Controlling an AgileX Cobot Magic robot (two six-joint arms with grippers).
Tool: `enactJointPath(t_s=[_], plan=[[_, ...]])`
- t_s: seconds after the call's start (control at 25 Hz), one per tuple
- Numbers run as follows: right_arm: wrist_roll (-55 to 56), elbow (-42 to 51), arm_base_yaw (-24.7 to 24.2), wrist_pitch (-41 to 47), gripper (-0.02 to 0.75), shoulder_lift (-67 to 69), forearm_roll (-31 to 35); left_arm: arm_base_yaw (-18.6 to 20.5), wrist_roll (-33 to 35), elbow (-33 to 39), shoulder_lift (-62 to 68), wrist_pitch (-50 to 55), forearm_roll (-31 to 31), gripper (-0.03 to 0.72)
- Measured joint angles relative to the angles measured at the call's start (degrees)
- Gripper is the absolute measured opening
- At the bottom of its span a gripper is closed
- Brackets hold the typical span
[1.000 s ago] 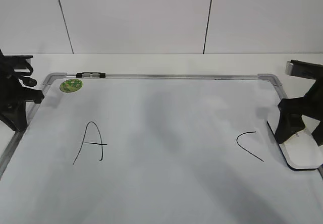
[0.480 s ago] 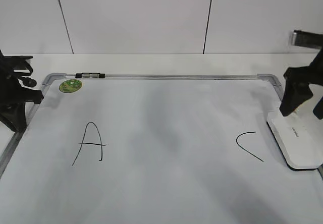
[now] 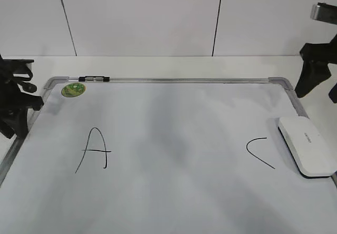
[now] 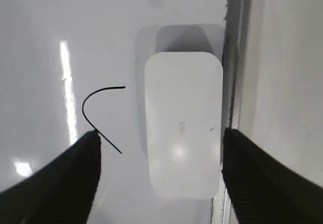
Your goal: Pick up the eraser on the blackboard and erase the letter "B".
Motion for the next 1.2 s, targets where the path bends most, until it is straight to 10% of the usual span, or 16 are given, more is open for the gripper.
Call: enactJointPath(t_s=[0.68,1.2], plan=[[0.1,1.7,0.0,0.5,0.572,-17.8,2.0,0.0,0.1,-8.3,-12.2,9.8,1.3,0.250],[0.1,23.4,0.0,1.5,0.572,-46.2,1.0,0.0,0.1,-2.1,-38.9,11.3,-1.1,0.237]])
